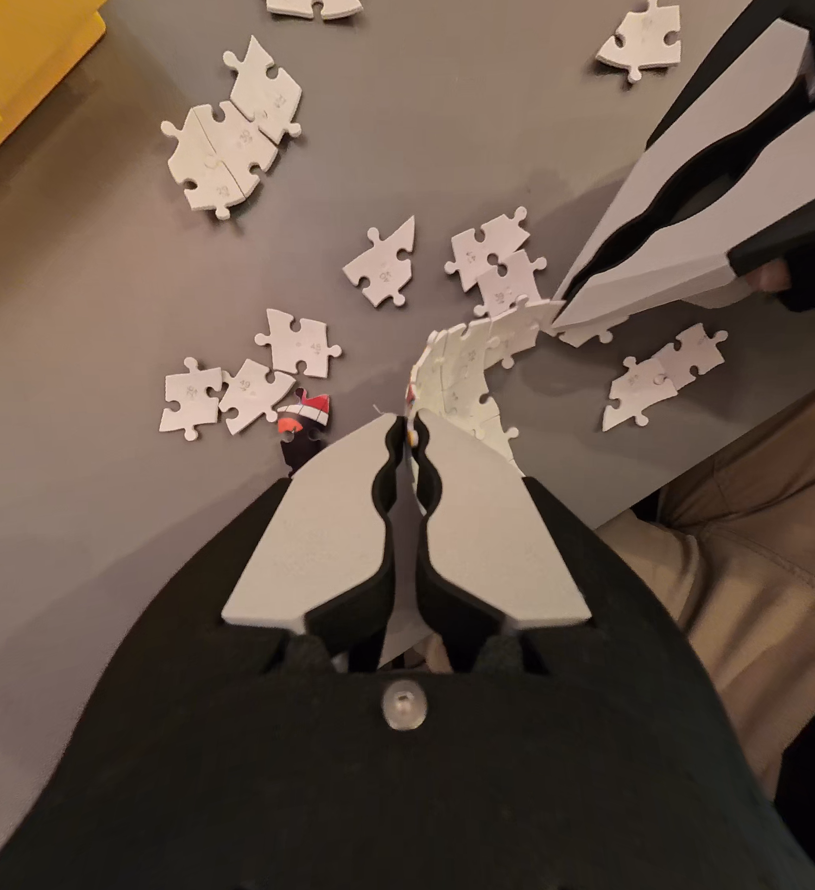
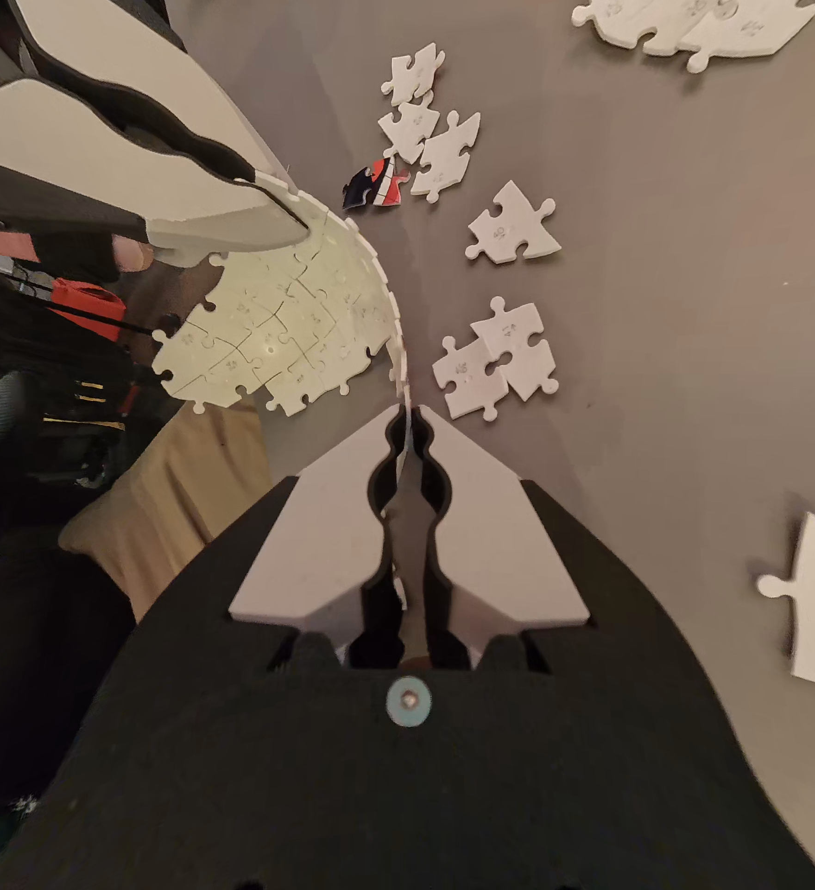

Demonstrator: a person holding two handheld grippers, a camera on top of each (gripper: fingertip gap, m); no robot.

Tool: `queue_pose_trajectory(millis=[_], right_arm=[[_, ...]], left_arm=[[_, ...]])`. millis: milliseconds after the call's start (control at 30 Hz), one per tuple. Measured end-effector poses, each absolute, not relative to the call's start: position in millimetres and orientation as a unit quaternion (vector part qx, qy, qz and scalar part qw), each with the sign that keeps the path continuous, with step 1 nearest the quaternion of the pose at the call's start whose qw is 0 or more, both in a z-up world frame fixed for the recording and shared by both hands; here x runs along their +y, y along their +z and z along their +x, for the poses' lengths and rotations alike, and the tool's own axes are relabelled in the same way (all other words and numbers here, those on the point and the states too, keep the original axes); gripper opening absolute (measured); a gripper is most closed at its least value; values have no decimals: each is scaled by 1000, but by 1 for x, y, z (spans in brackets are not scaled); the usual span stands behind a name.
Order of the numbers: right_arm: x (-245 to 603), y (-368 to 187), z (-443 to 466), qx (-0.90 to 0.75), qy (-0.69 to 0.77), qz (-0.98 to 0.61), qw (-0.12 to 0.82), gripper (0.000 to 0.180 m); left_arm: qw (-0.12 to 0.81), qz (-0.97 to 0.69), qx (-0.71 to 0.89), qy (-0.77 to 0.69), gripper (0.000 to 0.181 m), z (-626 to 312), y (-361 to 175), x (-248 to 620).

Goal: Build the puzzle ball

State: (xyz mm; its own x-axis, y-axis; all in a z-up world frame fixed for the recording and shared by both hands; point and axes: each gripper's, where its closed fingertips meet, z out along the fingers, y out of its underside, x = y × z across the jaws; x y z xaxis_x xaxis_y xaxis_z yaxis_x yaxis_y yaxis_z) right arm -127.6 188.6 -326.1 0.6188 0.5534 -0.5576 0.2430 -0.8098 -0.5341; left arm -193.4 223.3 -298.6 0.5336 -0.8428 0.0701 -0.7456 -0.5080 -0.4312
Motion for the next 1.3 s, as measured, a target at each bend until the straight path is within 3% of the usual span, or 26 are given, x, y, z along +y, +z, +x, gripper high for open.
queue_pose_trajectory(millis=[267,500,900,1300], right_arm=[[189,-325,-129,-222,376,-875,208,0],[190,-323,-129,-219,382,-873,210,0],[191,-320,-130,-228,381,-870,213,0],[194,-322,-128,-227,383,-869,215,0]], left_arm=[[182,-857,454,-164,9,-193,-302,219],[185,-839,478,-183,31,-195,-293,221],[205,-693,686,-88,48,-167,-268,233],[49,-515,853,-71,49,-136,-295,226]])
